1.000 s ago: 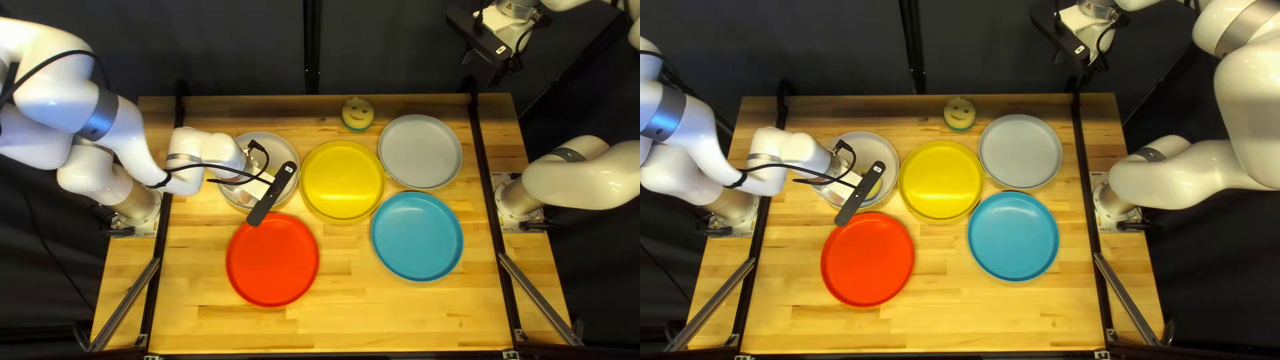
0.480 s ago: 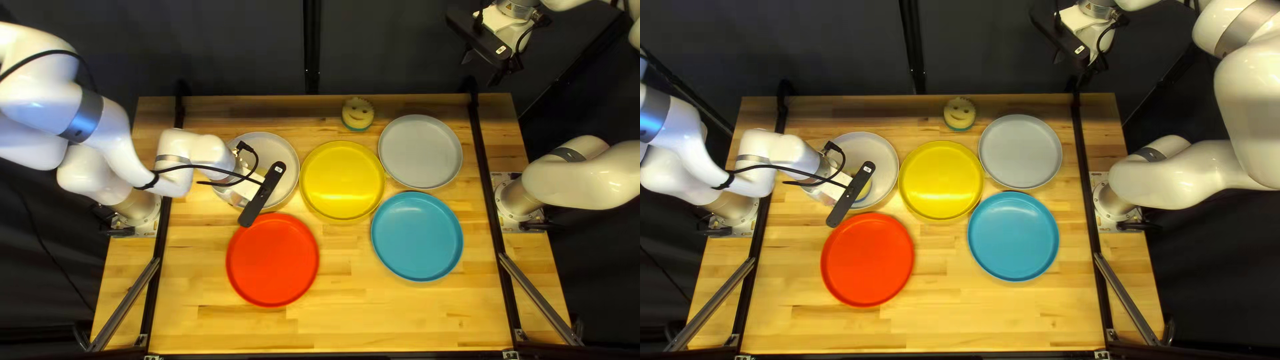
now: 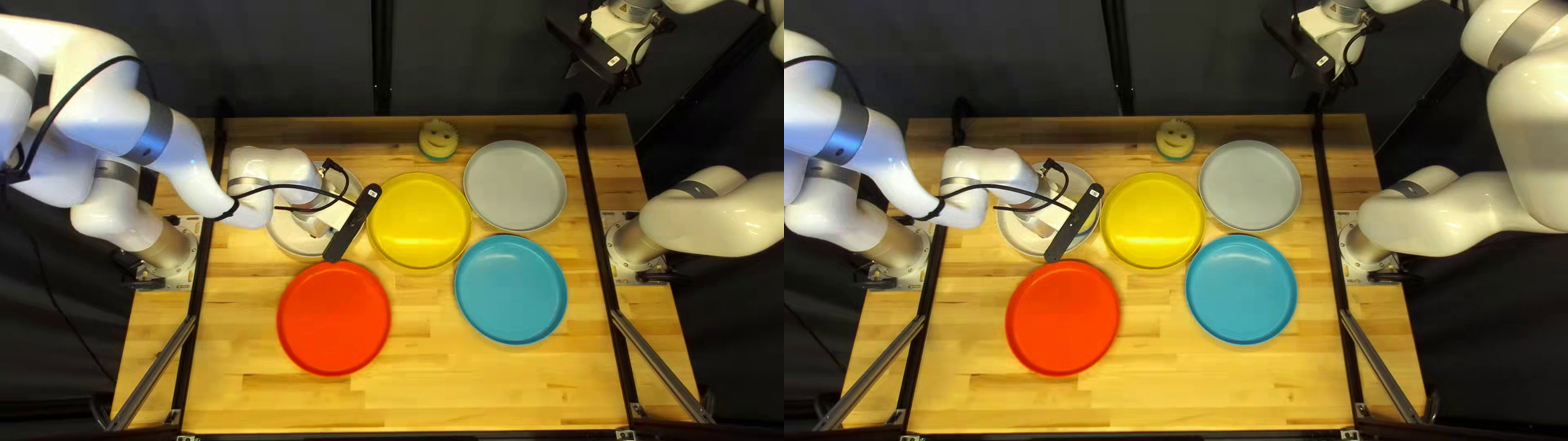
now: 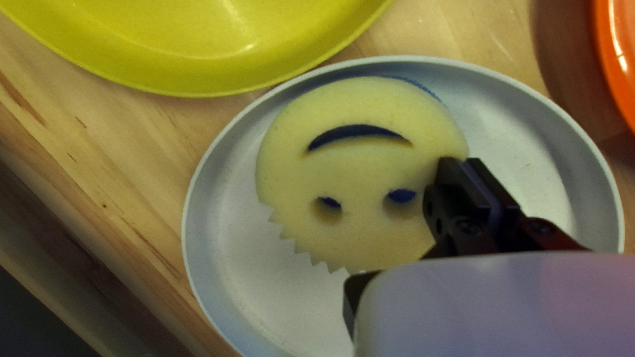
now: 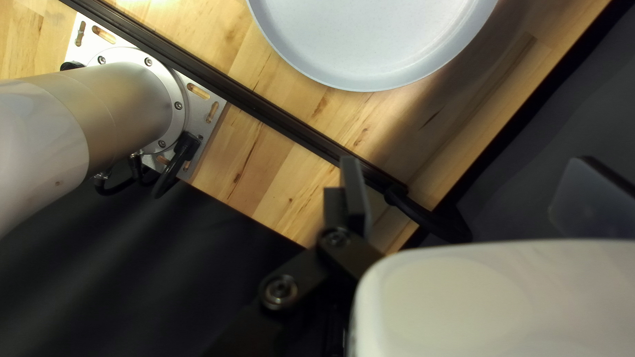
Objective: Pick up sponge and scrub the plate
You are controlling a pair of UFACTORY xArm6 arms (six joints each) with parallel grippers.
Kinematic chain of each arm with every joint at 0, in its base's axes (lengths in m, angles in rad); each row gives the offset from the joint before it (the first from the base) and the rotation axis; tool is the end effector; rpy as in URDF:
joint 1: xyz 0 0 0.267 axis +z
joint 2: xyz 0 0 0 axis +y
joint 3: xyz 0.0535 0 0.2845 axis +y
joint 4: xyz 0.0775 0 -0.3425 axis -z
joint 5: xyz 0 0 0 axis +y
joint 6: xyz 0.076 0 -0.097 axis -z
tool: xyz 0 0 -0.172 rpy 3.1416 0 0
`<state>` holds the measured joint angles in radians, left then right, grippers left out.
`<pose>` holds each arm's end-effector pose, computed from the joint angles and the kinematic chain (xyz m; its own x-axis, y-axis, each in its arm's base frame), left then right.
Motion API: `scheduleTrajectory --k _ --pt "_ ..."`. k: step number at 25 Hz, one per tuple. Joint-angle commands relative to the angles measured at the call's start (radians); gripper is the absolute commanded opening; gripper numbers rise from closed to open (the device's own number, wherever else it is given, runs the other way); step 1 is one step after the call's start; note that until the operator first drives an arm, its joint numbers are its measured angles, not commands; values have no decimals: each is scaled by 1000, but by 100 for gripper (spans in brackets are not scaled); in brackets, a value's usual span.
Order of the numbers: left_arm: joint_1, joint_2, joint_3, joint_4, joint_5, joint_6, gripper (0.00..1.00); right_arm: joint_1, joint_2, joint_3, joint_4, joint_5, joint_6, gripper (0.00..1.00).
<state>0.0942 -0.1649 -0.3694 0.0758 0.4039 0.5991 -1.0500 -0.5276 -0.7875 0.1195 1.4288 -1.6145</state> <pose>0.3558 0.0363 0.0443 0.8350 -0.5437 0.0845 -0.5352 -0.8383 -0.1044 0.1754 -0.2446 0.2540 0.8544 0.5054 0.1202 0.5174 -0.8487 -0.1093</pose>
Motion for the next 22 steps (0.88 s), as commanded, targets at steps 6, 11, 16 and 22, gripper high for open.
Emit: scheduleTrajectory --k 6,11,16,22 --pt "2 -257 217 -2 65 -57 0 0 0 0 0 0 0 100" --pt "-14 -330 260 -1 112 -97 0 0 0 0 0 0 0 100" --pt "6 -157 147 3 42 -74 0 0 0 0 0 0 0 100" --pt "45 9 11 -16 -8 8 0 0 0 0 0 0 0 100"
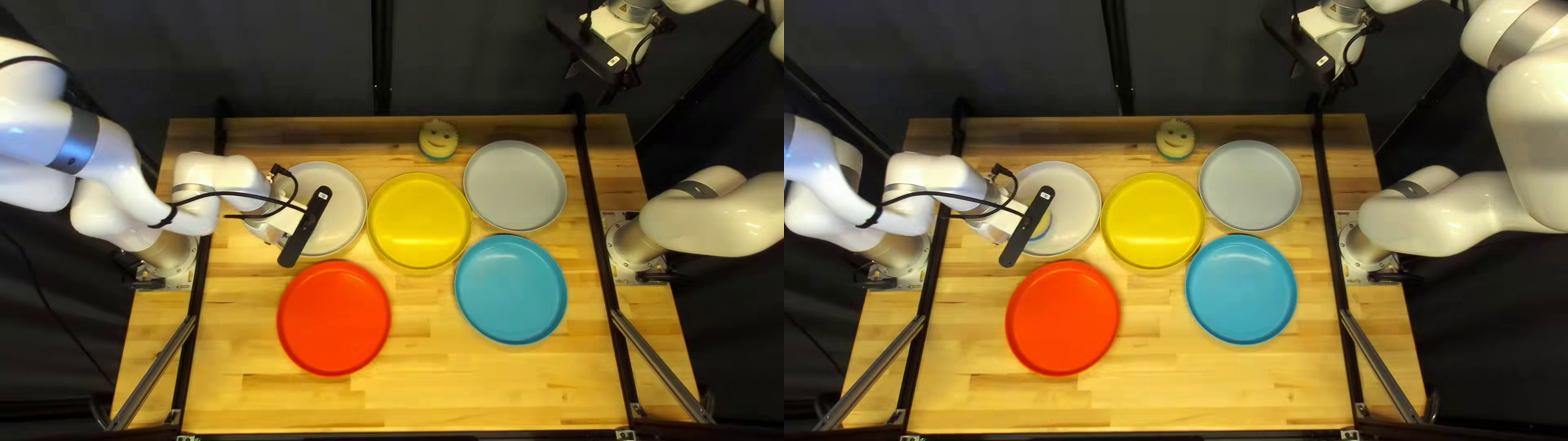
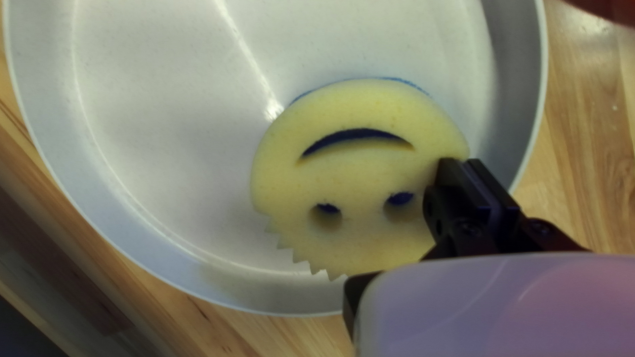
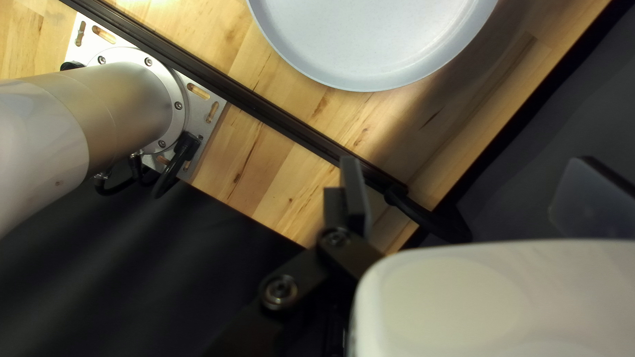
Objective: Pick up sponge and scrub the plate
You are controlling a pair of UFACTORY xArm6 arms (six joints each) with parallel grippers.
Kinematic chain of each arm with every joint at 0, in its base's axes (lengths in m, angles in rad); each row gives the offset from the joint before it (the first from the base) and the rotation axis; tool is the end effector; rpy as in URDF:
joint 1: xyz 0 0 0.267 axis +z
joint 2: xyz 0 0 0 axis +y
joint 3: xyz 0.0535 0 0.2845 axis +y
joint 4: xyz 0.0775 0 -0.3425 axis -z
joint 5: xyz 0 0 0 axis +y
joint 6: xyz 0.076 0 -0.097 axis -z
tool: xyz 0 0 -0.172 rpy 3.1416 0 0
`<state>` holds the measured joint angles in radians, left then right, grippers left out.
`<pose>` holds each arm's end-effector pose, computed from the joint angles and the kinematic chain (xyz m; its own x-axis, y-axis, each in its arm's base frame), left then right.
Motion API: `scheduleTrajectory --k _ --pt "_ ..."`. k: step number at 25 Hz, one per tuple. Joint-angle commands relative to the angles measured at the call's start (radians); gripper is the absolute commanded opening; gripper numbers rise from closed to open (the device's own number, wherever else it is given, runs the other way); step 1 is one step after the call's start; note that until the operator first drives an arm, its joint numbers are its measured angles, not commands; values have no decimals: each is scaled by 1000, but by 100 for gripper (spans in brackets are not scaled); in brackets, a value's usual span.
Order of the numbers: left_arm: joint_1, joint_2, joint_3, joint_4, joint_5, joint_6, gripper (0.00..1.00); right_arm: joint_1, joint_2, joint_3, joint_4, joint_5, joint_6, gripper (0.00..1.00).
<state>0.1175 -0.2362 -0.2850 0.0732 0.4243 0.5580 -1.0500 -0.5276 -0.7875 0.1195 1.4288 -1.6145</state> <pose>0.3224 0.0411 0.0374 0.8719 -0.4857 0.0618 -0.4806 -0.8731 -0.0815 0.1754 -0.2446 0.2540 0.8544 0.5054 0.1202 0.5174 -0.8487 -0.1093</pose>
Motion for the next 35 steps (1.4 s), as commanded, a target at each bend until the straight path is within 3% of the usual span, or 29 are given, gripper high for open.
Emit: scheduleTrajectory --k 1,4,8,19,23,35 --pt "29 108 -104 -19 -30 66 0 0 0 0 0 0 0 100" --pt "46 160 -164 -31 -32 104 0 0 0 0 0 0 0 100" --pt "52 142 -156 -32 -26 114 0 0 0 0 0 0 0 100" --pt "103 -102 73 -55 17 136 0 0 0 0 0 0 0 100" --pt "110 -143 96 -52 41 124 0 0 0 0 0 0 0 100" --pt "94 62 -97 -59 -7 130 0 0 0 0 0 0 0 100"
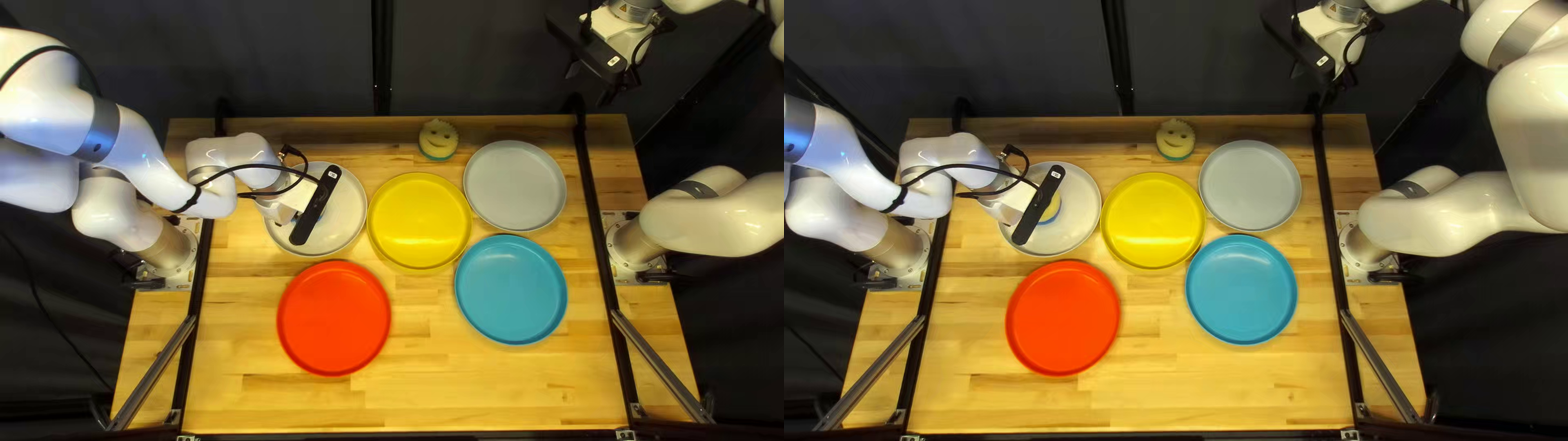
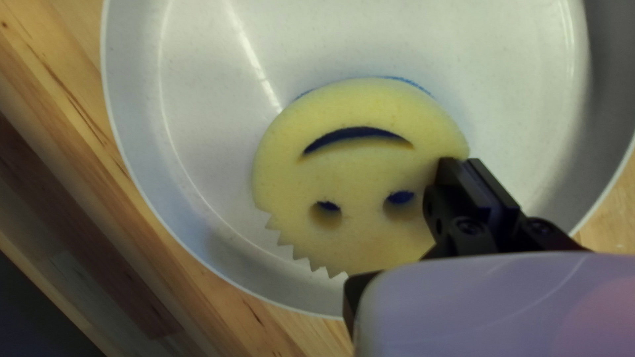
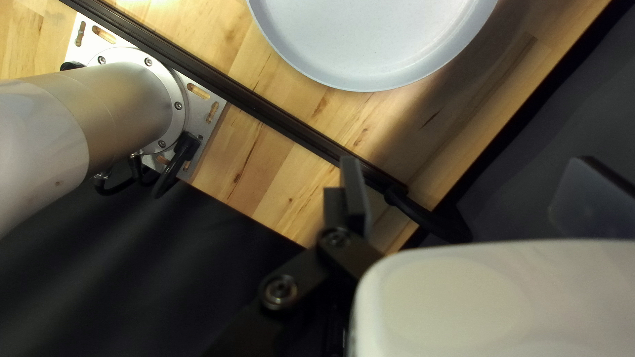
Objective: Pick up sponge and scrub the plate
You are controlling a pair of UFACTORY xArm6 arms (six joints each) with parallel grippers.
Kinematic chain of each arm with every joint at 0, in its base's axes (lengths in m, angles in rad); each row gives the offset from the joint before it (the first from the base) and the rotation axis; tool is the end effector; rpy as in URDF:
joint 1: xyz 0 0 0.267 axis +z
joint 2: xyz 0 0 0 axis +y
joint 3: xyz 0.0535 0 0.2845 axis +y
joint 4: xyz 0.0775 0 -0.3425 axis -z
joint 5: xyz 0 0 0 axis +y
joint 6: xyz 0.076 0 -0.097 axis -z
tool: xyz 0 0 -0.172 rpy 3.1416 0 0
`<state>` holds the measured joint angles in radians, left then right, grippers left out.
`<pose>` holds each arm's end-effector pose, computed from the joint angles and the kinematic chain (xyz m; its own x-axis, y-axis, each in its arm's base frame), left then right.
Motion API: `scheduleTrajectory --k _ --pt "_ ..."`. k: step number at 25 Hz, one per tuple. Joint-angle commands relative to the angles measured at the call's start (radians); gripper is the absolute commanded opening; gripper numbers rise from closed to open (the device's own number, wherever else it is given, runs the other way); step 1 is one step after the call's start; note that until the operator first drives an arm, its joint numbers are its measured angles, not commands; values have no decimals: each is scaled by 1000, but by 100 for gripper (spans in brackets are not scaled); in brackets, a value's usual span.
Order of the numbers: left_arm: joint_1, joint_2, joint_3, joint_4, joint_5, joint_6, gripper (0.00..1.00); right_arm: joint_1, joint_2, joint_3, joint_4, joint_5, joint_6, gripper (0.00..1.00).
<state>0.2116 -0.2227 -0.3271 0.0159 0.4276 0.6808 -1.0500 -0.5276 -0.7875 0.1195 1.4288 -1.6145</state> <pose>0.3348 0.0726 0.0470 0.8802 -0.4661 0.0894 -0.4598 -0.8841 -0.0831 0.1754 -0.2446 0.2540 0.8544 0.5054 0.1202 0.5174 -0.8487 -0.1093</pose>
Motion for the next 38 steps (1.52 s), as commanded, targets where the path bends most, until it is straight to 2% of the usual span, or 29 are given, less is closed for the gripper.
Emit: scheduleTrajectory --k 1,4,6,12,18,25,31,38 --pt "0 66 -72 -3 -16 12 0 0 0 0 0 0 0 100" --pt "7 108 -111 -10 -28 33 0 0 0 0 0 0 0 100" --pt "15 104 -106 -13 -29 44 0 0 0 0 0 0 0 100" --pt "46 33 -6 -32 -42 78 0 0 0 0 0 0 0 100" --pt "99 6 44 -60 -44 138 0 0 0 0 0 0 0 100" --pt "135 1 6 -53 13 156 0 0 0 0 0 0 0 100" --pt "111 53 -63 -39 23 134 0 0 0 0 0 0 0 100" --pt "-31 74 -37 -41 -37 31 0 0 0 0 0 0 0 100"
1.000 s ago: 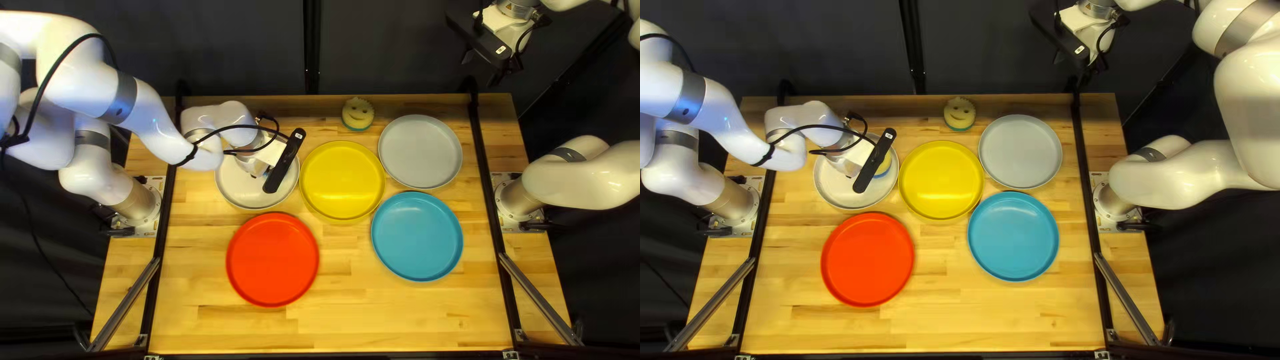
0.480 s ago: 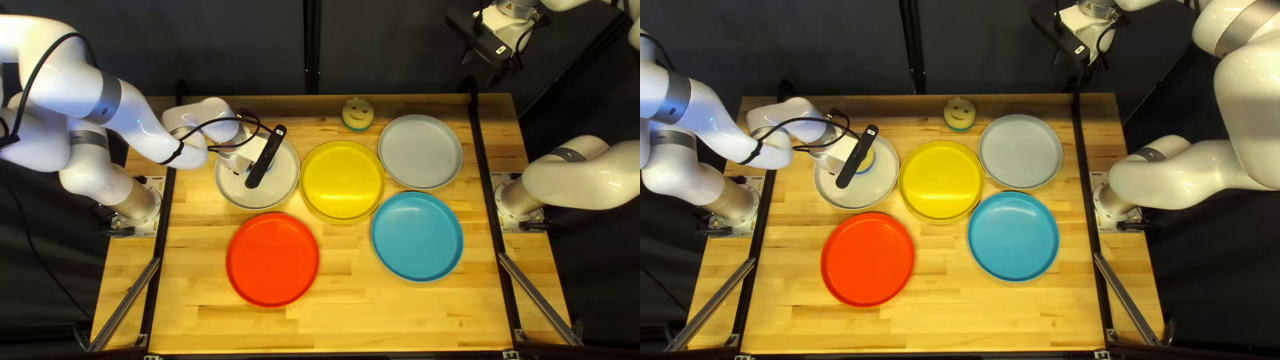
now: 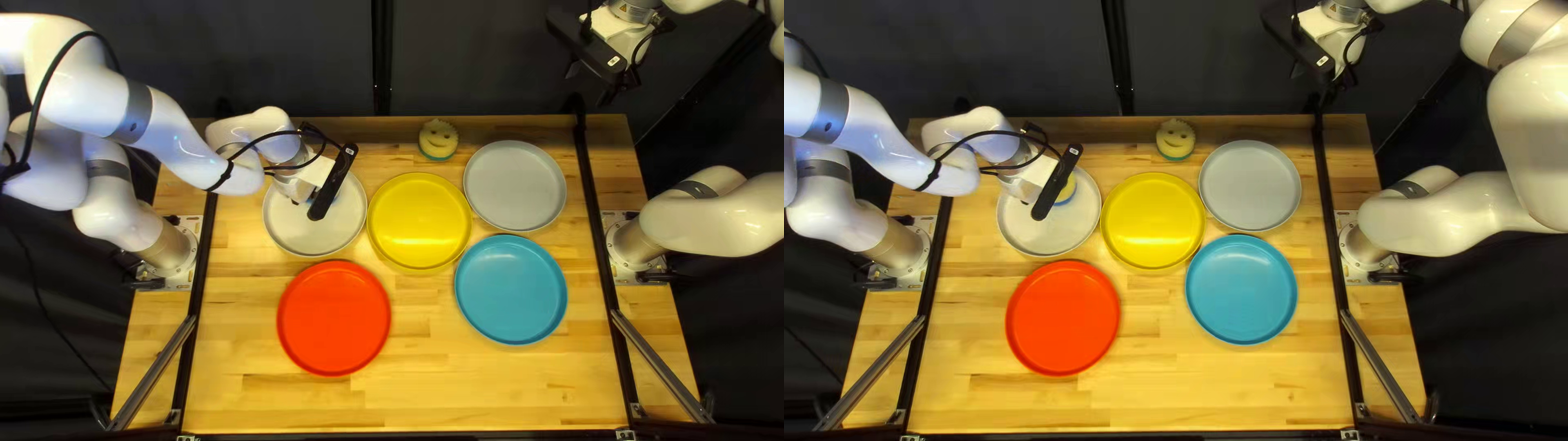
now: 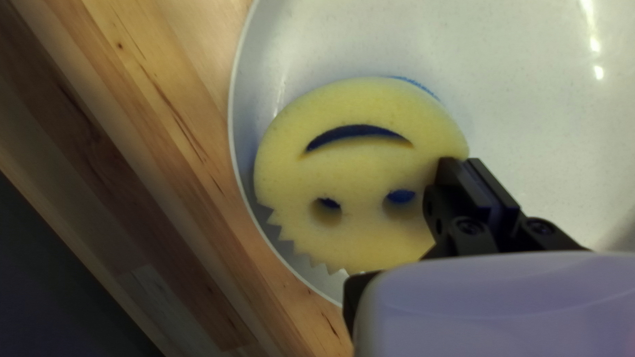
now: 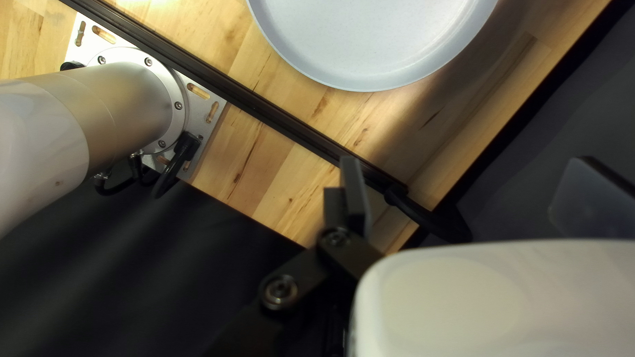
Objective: Pick up sponge and scrub the plate
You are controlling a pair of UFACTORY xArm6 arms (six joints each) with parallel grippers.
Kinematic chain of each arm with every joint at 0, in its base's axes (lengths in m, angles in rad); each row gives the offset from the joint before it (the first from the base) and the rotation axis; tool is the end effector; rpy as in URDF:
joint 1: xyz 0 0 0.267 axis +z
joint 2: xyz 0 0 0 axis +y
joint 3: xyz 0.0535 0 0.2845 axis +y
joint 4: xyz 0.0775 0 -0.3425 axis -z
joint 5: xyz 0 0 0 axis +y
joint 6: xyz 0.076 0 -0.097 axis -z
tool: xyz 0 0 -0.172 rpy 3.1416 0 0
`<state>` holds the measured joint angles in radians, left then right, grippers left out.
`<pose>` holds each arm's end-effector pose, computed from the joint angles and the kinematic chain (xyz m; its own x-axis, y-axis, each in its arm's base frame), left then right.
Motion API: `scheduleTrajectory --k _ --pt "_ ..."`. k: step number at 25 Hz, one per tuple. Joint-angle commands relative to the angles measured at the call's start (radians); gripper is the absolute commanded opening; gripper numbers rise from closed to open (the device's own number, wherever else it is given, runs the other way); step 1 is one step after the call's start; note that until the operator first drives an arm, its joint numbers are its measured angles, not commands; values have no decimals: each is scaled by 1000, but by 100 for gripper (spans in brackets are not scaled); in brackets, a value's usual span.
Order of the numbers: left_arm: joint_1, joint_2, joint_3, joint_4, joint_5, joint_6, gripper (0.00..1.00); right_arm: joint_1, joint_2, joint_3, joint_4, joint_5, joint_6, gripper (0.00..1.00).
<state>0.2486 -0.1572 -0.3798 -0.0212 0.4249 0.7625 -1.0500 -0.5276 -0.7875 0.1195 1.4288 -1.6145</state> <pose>0.3450 0.0867 0.0429 0.8750 -0.4759 0.0883 -0.4712 -0.8793 -0.0694 0.1754 -0.2446 0.2540 0.8544 0.5054 0.1202 0.5174 -0.8487 -0.1093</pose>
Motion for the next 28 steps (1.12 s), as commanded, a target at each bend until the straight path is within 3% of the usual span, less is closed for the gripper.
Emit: scheduleTrajectory --k 1,6,10,21,28 --pt "-100 8 19 -7 -43 -71 0 0 0 0 0 0 0 100" --pt "-191 -8 23 25 -37 -158 0 0 0 0 0 0 0 100" --pt "-206 -4 21 34 -38 -168 0 0 0 0 0 0 0 100" --pt "-25 68 -81 6 6 26 0 0 0 0 0 0 0 100" --pt "-75 45 -51 21 0 -30 0 0 0 0 0 0 0 100"
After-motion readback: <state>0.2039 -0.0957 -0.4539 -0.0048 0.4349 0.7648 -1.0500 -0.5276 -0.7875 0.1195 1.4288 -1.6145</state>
